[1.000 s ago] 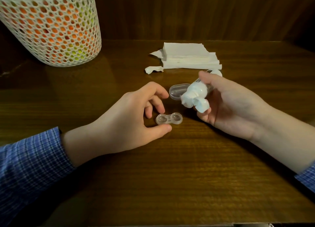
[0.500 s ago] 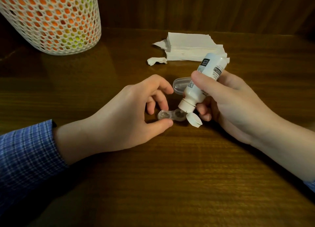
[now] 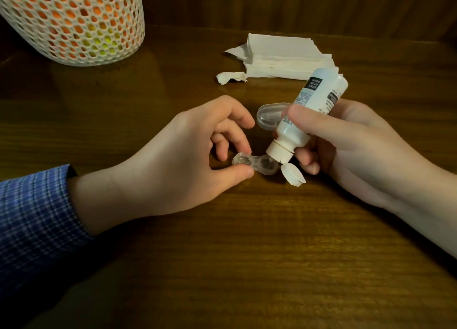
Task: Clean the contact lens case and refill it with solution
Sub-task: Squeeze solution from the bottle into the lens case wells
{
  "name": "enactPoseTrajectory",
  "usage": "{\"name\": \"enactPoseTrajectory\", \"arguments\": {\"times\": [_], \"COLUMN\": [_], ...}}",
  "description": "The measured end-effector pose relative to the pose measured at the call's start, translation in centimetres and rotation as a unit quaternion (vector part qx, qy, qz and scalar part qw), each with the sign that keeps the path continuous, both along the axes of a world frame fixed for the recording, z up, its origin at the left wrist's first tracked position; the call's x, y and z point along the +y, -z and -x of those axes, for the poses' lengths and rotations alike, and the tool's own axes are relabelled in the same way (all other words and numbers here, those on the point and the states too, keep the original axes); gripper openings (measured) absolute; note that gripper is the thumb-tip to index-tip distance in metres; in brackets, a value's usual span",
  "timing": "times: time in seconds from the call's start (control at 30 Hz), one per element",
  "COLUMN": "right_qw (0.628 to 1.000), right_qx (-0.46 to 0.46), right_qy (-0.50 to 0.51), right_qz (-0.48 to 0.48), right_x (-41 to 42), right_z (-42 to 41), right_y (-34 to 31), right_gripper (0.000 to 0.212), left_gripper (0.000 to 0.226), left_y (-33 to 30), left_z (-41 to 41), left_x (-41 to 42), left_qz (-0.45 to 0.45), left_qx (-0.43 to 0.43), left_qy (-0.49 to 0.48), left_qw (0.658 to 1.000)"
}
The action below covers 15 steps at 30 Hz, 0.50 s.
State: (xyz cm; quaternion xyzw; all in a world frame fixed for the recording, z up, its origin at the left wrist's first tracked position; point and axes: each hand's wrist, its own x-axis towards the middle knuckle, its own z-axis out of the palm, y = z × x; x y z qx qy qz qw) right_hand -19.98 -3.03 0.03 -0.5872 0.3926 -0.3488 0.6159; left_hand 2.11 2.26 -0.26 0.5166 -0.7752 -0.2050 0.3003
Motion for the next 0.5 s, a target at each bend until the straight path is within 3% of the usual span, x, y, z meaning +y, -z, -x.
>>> {"name": "enactPoseTrajectory", "arguments": {"times": [0.5], "right_qw": [1.000], "right_qx": [-0.018], "right_qy": [-0.005], "right_qz": [-0.011], "right_x": [-0.23], "right_z": [0.07], "right_y": [0.14], "right_gripper": [0.032], "left_gripper": [0.054], "left_y": [-0.05], "left_z": [0.00], "left_x": [0.03], "left_qz": [-0.008], "left_qx": [0.004], "left_qy": [0.001], "left_qw": [1.000]}}
